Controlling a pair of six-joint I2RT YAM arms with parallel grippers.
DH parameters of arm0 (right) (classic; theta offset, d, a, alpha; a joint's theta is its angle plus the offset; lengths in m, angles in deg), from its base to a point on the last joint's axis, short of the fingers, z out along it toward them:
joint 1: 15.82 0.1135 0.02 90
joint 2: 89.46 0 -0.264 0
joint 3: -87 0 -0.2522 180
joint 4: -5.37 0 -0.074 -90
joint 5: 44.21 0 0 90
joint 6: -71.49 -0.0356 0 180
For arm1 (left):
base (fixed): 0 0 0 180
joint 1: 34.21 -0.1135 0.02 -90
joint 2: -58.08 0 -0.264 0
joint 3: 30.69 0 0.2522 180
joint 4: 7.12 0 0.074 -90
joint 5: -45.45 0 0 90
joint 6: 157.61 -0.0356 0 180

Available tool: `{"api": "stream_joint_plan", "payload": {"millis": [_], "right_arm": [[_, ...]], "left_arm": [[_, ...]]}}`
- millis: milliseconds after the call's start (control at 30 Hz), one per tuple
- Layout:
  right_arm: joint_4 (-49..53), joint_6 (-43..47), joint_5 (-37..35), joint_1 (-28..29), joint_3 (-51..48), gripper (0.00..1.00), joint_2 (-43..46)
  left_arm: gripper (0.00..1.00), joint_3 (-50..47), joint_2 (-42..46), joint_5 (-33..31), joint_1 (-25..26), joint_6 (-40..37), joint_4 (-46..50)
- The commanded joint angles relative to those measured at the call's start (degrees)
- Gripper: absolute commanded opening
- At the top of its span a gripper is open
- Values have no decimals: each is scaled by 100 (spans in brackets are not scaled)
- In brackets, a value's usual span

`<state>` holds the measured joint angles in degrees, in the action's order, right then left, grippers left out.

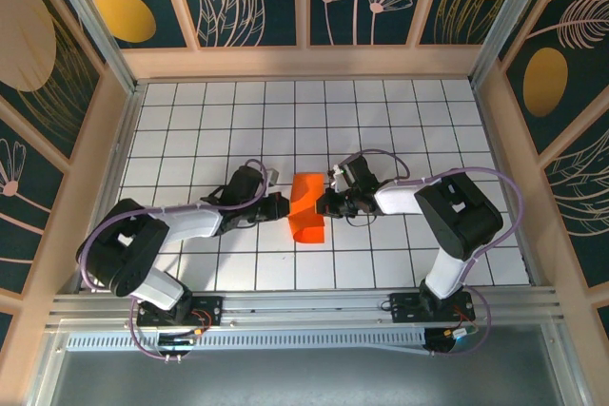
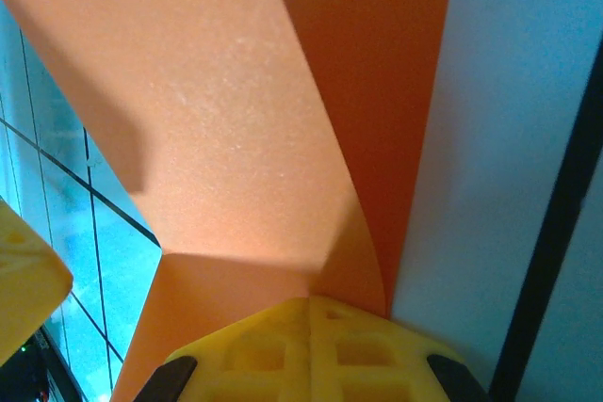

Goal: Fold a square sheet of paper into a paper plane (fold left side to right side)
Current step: Hold the square sheet of paper at the center of the table.

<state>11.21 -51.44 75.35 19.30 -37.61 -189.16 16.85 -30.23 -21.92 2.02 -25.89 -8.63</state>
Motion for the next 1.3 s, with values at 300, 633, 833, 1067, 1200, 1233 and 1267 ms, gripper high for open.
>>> {"api": "stream_joint_plan", "payload": {"millis": [300,633,833,1067,1200,1233,1267], "right_arm": [[783,173,-680,127,-133,0,-383],[772,191,-604,154,-63,0,-372],[728,201,-479,149,73,0,-64],[505,247,-337,101,331,0,411],[207,217,-156,62,419,0,379],[137,205,-125,63,446,0,340],[68,191,-81,58,491,0,285]], "left_arm": [[0,772,-1173,157,394,-329,79],[0,666,-1335,31,392,-292,69],[0,622,-1440,-4,407,-259,51],[0,638,-1489,-22,446,-240,47],[0,655,-1512,-31,464,-240,66],[0,666,-1513,-31,472,-238,61],[0,665,-1505,-31,473,-239,61]]}}
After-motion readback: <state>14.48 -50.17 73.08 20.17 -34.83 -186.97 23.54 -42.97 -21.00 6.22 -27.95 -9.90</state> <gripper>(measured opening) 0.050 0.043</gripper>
